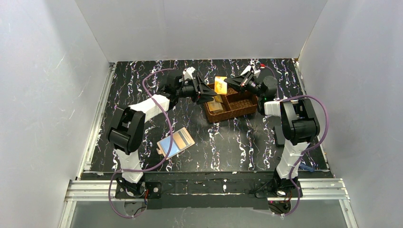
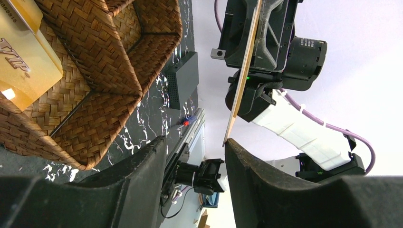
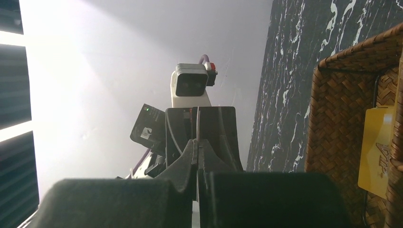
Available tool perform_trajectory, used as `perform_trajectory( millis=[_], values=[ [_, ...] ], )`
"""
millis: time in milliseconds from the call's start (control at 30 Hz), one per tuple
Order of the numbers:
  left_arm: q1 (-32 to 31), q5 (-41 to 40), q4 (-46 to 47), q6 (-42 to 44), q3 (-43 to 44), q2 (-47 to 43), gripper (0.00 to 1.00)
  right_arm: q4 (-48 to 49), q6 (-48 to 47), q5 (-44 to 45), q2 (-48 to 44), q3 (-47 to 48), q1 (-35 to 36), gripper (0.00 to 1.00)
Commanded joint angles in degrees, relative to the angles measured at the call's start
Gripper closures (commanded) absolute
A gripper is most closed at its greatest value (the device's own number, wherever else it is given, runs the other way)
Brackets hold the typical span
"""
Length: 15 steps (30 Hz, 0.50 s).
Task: Put the credit cards into the card holder
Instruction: Place the credit card in the storage box.
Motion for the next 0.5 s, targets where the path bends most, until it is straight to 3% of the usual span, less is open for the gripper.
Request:
perform_trajectory(
  millis=[0,467],
  values=[
    [-0.2,0.4,0.8,0.9,-1.0,-3.4,0.54,3.8,0.6,0.9,-1.7,-0.8,-0.3,0.99],
    [-0.2,-0.1,1.0,1.0,-2.1,-3.4,0.46,6.7,3.0,1.4,-1.6,-1.7,-0.5,0.99]
  ],
)
